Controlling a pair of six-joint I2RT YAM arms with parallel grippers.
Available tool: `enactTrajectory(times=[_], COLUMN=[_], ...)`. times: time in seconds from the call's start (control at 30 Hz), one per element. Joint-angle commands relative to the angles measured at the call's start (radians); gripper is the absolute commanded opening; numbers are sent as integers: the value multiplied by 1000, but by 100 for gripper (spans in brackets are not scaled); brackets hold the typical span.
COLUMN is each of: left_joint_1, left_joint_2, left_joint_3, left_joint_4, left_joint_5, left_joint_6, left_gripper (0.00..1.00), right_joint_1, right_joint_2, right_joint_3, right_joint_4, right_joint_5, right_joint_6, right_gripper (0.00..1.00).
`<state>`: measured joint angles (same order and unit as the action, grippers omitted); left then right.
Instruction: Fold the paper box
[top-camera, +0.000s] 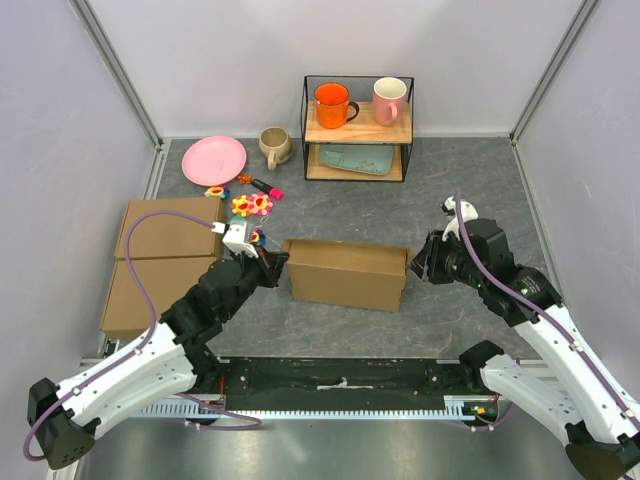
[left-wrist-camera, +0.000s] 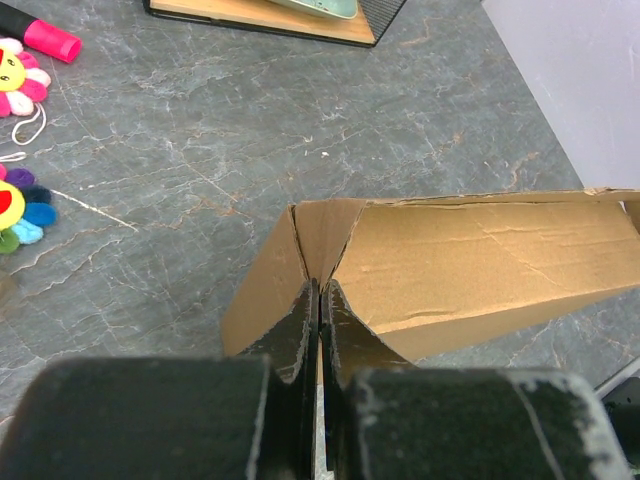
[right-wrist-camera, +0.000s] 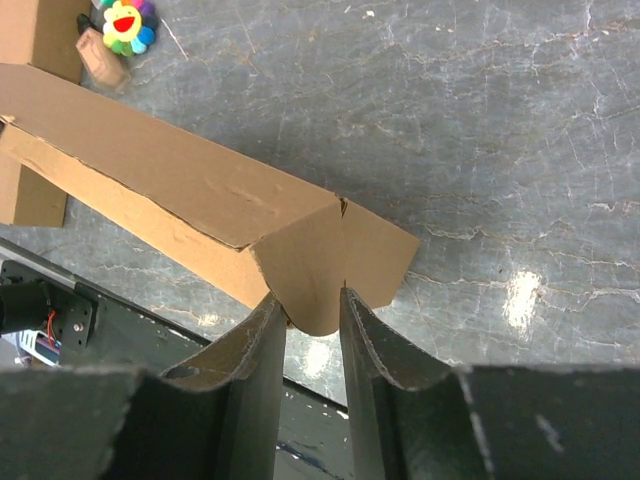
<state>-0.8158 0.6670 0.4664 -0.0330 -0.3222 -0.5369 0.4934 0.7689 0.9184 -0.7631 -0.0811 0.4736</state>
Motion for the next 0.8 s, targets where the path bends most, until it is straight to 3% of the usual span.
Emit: enactTrajectory(times=[0.0,0.3,0.43,0.53,0.77], left_joint_1=[-3,-5,-5,-6,-11], left_joint_2=[31,29,29,28,26], left_joint_3=[-3,-2,2,2,-2], left_joint_4=[-133,-140,-143,-143,-143], left_joint_5=[-28,-32,-34,-34,-37], left_joint_6=[20,18,20,20,20], left_gripper=[2,2,2,2,2], right_joint_1=[4,4,4,4,4], right_joint_2=[-5,-28,-22,-14,-13], right_joint_3=[-27,-44,-46,-44,-10], right_joint_4=[-18,-21,-7,5,27], right_joint_5=[20,23,30,35,21], right_joint_6=[-30,-44,-43,-35,-1], right_gripper=[35,40,34,21,6])
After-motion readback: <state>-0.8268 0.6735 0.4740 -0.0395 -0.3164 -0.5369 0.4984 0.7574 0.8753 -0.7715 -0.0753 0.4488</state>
